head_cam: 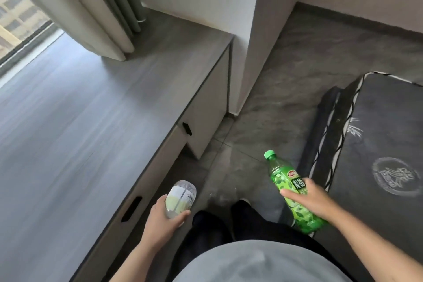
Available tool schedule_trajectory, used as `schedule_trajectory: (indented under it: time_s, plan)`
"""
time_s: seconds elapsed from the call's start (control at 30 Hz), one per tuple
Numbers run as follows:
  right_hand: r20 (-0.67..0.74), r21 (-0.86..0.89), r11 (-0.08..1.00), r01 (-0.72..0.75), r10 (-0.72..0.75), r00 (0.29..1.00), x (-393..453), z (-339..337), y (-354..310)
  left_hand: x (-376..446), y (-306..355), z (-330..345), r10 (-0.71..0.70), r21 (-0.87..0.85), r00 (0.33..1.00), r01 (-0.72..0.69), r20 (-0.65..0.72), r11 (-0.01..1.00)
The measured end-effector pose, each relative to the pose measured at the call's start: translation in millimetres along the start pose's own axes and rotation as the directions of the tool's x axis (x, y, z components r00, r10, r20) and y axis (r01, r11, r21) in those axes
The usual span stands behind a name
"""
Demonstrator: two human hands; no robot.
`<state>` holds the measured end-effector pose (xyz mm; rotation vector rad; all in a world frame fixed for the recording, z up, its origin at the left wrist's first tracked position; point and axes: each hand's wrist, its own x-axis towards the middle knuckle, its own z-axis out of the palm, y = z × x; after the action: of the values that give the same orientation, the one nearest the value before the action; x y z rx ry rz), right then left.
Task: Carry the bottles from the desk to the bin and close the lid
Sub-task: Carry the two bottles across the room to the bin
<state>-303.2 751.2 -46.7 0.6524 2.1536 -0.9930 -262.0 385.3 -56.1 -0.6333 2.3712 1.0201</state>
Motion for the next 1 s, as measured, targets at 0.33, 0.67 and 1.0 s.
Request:
schedule_trajectory:
  time_s: [0.33, 0.67, 1.0]
  plan:
    - [-0.099, 0.114, 0.990, -0.078, 0.090, 0.991, 15, -27, 43, 25, 22, 18, -0.016, 0.186, 0.999, 0.007, 0.046, 0.983]
    - [-0.130, 0.146, 0.933, -0.330, 0.349, 0.928, 8, -29, 72, 91, 66, 11, -0.029, 0.307, 0.986, -0.024, 0.166, 0.951]
    - [-0.056, 0.238, 0.850, -0.471, 0.496, 0.867, -15, -47, 117, 153, 176, 48, 0.100, 0.413, 0.957, -0.211, 0.274, 0.886]
